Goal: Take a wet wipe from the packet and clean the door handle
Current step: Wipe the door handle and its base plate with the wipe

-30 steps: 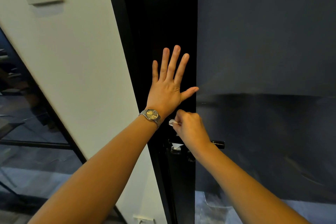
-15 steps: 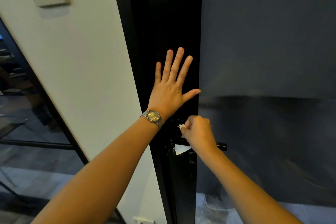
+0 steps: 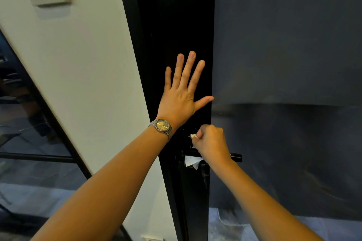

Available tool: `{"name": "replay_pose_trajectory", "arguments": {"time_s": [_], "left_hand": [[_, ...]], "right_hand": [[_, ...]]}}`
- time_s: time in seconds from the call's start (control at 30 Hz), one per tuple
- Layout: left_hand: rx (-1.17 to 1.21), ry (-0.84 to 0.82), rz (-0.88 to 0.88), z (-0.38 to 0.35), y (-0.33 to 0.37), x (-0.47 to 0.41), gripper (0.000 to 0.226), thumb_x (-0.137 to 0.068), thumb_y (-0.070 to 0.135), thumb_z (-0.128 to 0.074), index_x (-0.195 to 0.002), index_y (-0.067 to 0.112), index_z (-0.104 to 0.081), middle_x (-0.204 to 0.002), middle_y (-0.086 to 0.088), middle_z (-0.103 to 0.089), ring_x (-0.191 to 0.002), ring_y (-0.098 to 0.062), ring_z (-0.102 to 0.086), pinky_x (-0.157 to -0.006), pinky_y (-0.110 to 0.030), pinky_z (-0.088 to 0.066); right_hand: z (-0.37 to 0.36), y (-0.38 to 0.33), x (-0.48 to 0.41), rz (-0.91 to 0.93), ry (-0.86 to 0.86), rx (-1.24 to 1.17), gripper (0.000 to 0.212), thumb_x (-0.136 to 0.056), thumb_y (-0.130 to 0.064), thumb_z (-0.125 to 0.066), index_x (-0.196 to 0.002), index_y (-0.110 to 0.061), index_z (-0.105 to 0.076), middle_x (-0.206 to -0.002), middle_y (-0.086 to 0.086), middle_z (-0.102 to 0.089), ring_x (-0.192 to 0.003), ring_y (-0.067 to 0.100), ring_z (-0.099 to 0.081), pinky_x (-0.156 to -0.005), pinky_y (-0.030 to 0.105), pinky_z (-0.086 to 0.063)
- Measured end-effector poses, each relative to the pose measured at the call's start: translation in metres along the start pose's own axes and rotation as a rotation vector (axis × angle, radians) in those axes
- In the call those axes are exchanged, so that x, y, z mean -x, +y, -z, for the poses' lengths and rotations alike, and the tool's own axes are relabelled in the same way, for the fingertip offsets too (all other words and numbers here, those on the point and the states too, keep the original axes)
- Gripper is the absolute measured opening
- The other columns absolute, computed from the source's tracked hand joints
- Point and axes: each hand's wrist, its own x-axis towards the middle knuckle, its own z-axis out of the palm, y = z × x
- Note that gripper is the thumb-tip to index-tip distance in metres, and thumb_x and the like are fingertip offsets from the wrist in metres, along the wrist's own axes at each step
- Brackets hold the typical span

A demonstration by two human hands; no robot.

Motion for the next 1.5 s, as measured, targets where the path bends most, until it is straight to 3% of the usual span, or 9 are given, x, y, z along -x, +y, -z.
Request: {"name": "replay_pose_trajectory", "arguments": {"time_s": [0.13,0.33,0.5,0.7,0.87,1.0,1.1,1.23,1.5], "left_hand": [[0.003,0.013,-0.002,-0.001,0.000,-0.001,0.084,-0.084,0.070,-0.024,-0.142,0.026,0.019,-0.151,-0.007,0.004,-0.133,-0.016,0.037,-0.112,-0.039,0.020],[0.017,0.021,-0.009,0.000,0.000,0.000,0.084,-0.084,0.070,-0.025,-0.141,0.025,0.017,-0.151,-0.006,0.004,-0.133,-0.015,0.037,-0.112,-0.038,0.020],[0.005,0.034,-0.012,-0.002,0.000,-0.001,0.084,-0.084,0.070,-0.024,-0.141,0.023,0.017,-0.151,-0.007,0.003,-0.133,-0.016,0.036,-0.112,-0.039,0.019],[0.015,0.026,-0.011,-0.001,0.000,0.000,0.084,-0.084,0.070,-0.025,-0.144,0.020,0.007,-0.150,-0.006,0.003,-0.133,-0.016,0.036,-0.112,-0.039,0.019],[0.008,0.027,-0.011,-0.002,0.000,0.000,0.084,-0.084,0.070,-0.025,-0.143,0.022,0.011,-0.151,-0.005,0.003,-0.133,-0.016,0.037,-0.112,-0.039,0.019],[-0.003,0.019,-0.010,-0.002,-0.001,-0.001,0.084,-0.084,0.069,-0.025,-0.144,0.020,0.007,-0.150,-0.006,0.002,-0.134,-0.020,0.033,-0.112,-0.039,0.019],[-0.010,0.029,-0.009,-0.003,0.000,-0.001,0.082,-0.084,0.069,-0.027,-0.145,0.020,-0.001,-0.150,-0.008,0.001,-0.136,-0.020,0.027,-0.112,-0.040,0.019],[0.006,0.040,-0.009,-0.004,-0.002,0.000,0.084,-0.084,0.070,-0.024,-0.140,0.025,0.019,-0.150,-0.006,0.004,-0.132,-0.016,0.039,-0.111,-0.039,0.021],[0.007,0.046,-0.017,-0.006,-0.002,-0.001,0.084,-0.084,0.070,-0.024,-0.139,0.024,0.019,-0.150,-0.007,0.004,-0.132,-0.016,0.038,-0.111,-0.039,0.021]], "right_hand": [[-0.001,-0.003,0.004,0.071,0.049,-0.087,0.020,-0.087,-0.014,-0.062,-0.073,-0.001,-0.056,-0.066,0.004,-0.051,-0.055,0.012,-0.046,-0.049,0.017,-0.037],[-0.001,-0.001,-0.006,-0.095,-0.042,0.021,0.035,-0.082,-0.005,-0.064,-0.057,-0.015,-0.042,-0.068,0.002,-0.048,-0.063,0.016,-0.049,-0.050,0.023,-0.038],[-0.001,0.002,0.000,0.032,0.027,-0.065,0.021,-0.085,-0.010,-0.062,-0.067,-0.007,-0.052,-0.059,-0.003,-0.046,-0.049,0.007,-0.042,-0.043,0.013,-0.034],[0.000,-0.002,-0.001,0.016,0.059,-0.144,0.029,-0.084,-0.014,-0.065,-0.060,-0.010,-0.050,-0.056,-0.003,-0.046,-0.048,0.007,-0.042,-0.045,0.012,-0.033],[-0.001,0.005,-0.002,-0.002,-0.036,-0.015,0.020,-0.086,-0.006,-0.058,-0.067,-0.001,-0.057,-0.061,0.008,-0.047,-0.050,0.016,-0.041,-0.050,0.024,-0.038],[-0.002,0.009,0.005,0.192,-0.010,-0.008,0.020,-0.091,-0.015,-0.056,-0.079,-0.003,-0.066,-0.064,0.008,-0.058,-0.052,0.013,-0.048,-0.049,0.023,-0.039],[-0.002,0.012,0.008,0.329,0.016,0.008,0.025,-0.092,-0.018,-0.055,-0.075,-0.003,-0.066,-0.057,0.000,-0.051,-0.047,0.008,-0.043,-0.045,0.015,-0.033],[0.002,0.015,0.012,0.443,-0.028,-0.028,0.017,-0.091,-0.014,-0.057,-0.095,-0.007,-0.072,-0.076,0.002,-0.061,-0.065,0.010,-0.056,-0.059,0.021,-0.047],[-0.005,0.011,0.006,0.273,0.047,-0.025,0.019,-0.091,-0.010,-0.056,-0.103,-0.007,-0.071,-0.096,0.011,-0.069,-0.086,0.022,-0.065,-0.074,0.028,-0.053]]}}
